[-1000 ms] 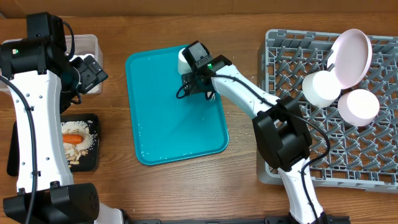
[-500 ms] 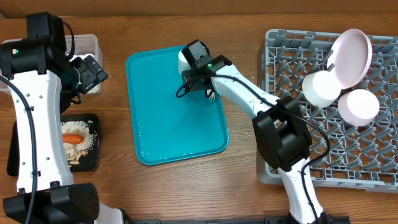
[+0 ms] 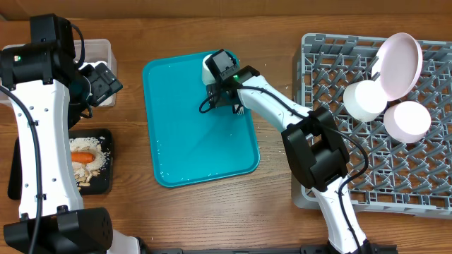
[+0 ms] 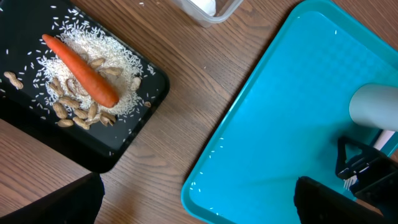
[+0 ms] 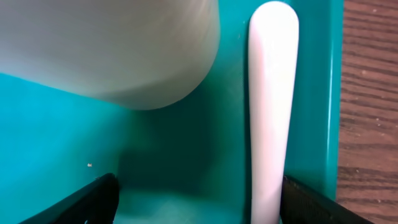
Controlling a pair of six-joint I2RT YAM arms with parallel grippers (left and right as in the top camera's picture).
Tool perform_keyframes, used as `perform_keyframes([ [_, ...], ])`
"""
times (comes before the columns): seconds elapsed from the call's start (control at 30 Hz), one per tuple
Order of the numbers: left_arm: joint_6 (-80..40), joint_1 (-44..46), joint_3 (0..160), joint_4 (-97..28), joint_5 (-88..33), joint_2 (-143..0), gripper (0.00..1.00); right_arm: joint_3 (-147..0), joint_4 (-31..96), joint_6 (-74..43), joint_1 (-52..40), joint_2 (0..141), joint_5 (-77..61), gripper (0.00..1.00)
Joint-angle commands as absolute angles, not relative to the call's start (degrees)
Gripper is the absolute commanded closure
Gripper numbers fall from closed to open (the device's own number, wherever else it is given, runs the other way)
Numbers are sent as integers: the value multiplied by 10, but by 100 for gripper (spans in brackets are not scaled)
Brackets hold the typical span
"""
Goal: Sort waste into correct bins and load items into the dishwasher rack
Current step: 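Close the right gripper around the white fork handle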
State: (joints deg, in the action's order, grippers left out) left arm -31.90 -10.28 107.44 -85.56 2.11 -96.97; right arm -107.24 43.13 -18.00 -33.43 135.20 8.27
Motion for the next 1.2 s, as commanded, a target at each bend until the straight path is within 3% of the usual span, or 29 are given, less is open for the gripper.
perform_keyframes([
  [0.0,-330,-106,1079,-854,19,-968,0,-1072,448,-183,-334,1359,83,23],
  [0.2,-330,-106,1079,-854,19,-968,0,-1072,486,-183,-334,1359,74,42],
  [0.4,-330,-106,1079,-855,19,-968,0,-1072,492,-219,-333,1359,75,43],
  [0.63,-330,-106,1079,-854,19,-968,0,-1072,477,-228,-327,1359,86,53],
  [1.17,-330,-106,1079,-854,19,-968,0,-1075,478,-226,-324,1359,89,86],
])
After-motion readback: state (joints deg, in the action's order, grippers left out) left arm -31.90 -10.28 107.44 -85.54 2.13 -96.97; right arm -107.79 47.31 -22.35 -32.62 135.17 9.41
